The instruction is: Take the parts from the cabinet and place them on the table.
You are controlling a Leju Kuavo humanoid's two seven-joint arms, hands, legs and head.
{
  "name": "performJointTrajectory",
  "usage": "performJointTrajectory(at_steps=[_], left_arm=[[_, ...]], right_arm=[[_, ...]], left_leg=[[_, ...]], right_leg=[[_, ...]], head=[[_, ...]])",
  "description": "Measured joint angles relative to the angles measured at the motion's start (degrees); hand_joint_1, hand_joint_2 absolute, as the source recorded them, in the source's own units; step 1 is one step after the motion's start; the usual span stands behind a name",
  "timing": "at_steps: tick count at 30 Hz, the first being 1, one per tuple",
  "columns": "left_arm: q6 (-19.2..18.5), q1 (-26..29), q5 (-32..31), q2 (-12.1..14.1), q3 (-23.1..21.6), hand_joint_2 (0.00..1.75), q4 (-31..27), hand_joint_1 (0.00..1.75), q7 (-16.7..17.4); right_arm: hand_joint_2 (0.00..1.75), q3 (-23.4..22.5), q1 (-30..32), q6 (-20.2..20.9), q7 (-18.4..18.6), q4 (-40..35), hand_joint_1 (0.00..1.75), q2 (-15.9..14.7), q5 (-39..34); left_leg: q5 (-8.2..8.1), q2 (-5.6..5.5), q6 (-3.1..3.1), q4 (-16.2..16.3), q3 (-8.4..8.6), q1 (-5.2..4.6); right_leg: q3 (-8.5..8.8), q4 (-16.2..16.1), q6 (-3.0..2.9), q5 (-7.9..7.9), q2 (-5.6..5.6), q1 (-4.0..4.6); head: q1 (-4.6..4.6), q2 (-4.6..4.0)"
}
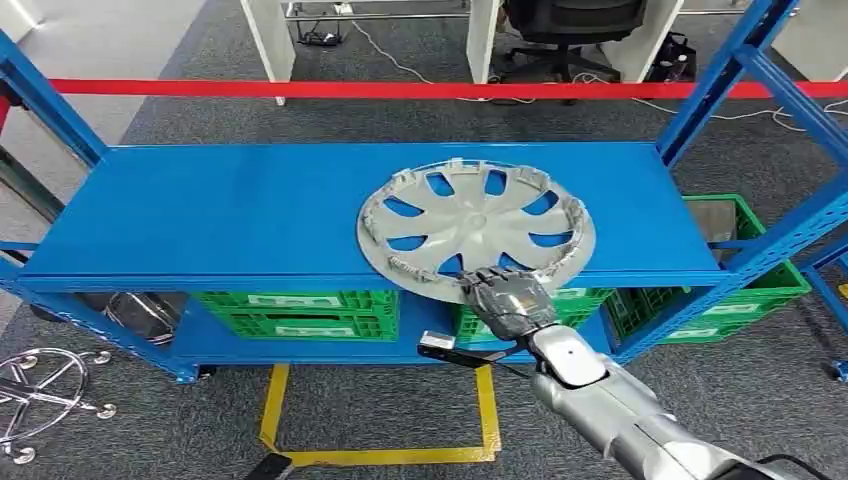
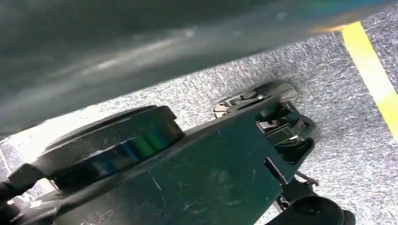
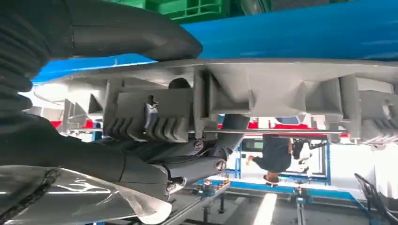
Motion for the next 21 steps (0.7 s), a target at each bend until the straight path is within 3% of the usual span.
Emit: performJointTrajectory(at_steps=[8,14,15,21], left_arm=[[0.79,0.06,0.68,0.02,-0.02,0.00,0.00,0.00,0.00],[1.46,0.39,1.81,0.07,-0.02,0.00,0.00,0.00,-0.83],[1.53,0.40,1.95,0.09,-0.07,1.75,0.00,0.00,-1.03],[2.06,0.83,2.49,0.22,-0.13,1.75,0.00,0.00,-2.93]], right_arm=[[1.75,-0.04,1.20,-2.19,-1.49,-3.28,1.75,0.20,-0.39],[1.75,-1.01,5.23,-2.43,-3.99,-15.02,1.75,0.37,3.43],[1.75,-1.03,5.83,-2.43,-4.88,-16.99,1.75,0.46,4.27],[1.75,-2.47,10.37,-2.43,-11.43,-31.77,1.75,1.75,7.50]], left_leg=[[0.00,0.00,0.00,0.00,-0.01,0.00],[-0.01,0.01,0.00,-0.01,-0.04,0.00],[-0.01,0.00,0.00,-0.01,-0.05,0.00],[-0.01,-0.01,0.00,-0.02,-0.11,0.00]], right_leg=[[0.00,0.00,0.00,0.00,0.00,0.00],[-0.04,0.00,0.00,-0.01,0.04,0.00],[-0.04,0.00,0.00,-0.01,0.02,0.00],[-0.10,0.00,0.00,-0.01,-0.02,0.01]], head=[[-0.02,0.00],[-0.02,0.00],[-0.02,0.00],[0.02,0.00]])
